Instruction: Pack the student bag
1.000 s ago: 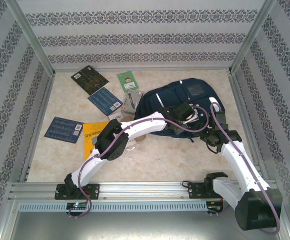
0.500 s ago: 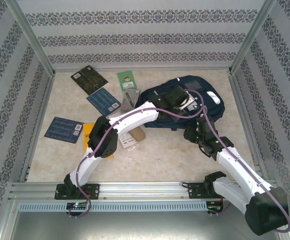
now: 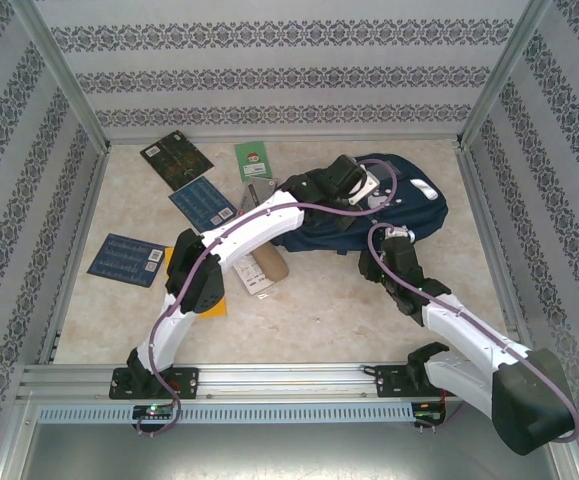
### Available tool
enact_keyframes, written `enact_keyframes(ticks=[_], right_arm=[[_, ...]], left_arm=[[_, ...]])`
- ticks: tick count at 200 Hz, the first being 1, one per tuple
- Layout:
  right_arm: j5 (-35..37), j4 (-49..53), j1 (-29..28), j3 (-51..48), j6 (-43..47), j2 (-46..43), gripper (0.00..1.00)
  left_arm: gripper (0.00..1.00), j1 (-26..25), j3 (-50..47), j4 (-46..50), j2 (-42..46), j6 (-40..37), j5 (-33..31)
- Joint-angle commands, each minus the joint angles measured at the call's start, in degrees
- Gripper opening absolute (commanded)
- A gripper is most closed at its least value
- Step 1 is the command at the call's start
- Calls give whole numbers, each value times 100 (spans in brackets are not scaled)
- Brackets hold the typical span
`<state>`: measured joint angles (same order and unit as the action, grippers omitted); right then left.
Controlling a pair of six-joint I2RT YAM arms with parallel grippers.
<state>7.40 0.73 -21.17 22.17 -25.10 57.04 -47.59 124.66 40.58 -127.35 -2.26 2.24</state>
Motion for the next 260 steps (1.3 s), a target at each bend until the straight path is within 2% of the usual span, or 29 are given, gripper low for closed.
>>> enact_keyframes(ticks=[1, 45, 60, 71, 97, 144, 199, 239, 248, 255, 260], right_arm=[[216, -1032, -36, -337, 371, -29, 39], [51, -1565, -28, -304, 829, 412, 38], [-139, -1724, -26, -284, 981, 474, 12], [-305, -1692, -35, -284, 1041, 432, 0], [-412, -1537, -218, -285, 1041, 112, 0], [-86, -1233, -1166, -284, 1050, -146, 0], [-31, -1305, -2021, 504, 1030, 780, 0], [-83, -1215, -2236, 1016, 847, 1482, 0], [-30, -1176, -2229, 1013, 762, 1503, 0], [16, -1153, -2213, 980, 708, 1483, 0], [21, -1151, -2196, 951, 680, 1462, 0]], left_arm=[[0, 101, 313, 203, 553, 235, 2], [0, 101, 313, 258, 580, 290, 64], [0, 101, 313, 255, 558, 288, 84], [0, 101, 322, 266, 521, 309, 52], [0, 110, 381, 235, 350, 484, -67], [0, 123, 1189, 477, -302, 989, -7], [0, 123, 1411, 363, -575, 1394, 114], [0, 229, 1403, 419, -739, 1818, 149], [13, 331, 1398, 476, -724, 2024, 211], [31, 431, 1395, 523, -694, 2191, 277], [37, 512, 1381, 558, -670, 2313, 316]])
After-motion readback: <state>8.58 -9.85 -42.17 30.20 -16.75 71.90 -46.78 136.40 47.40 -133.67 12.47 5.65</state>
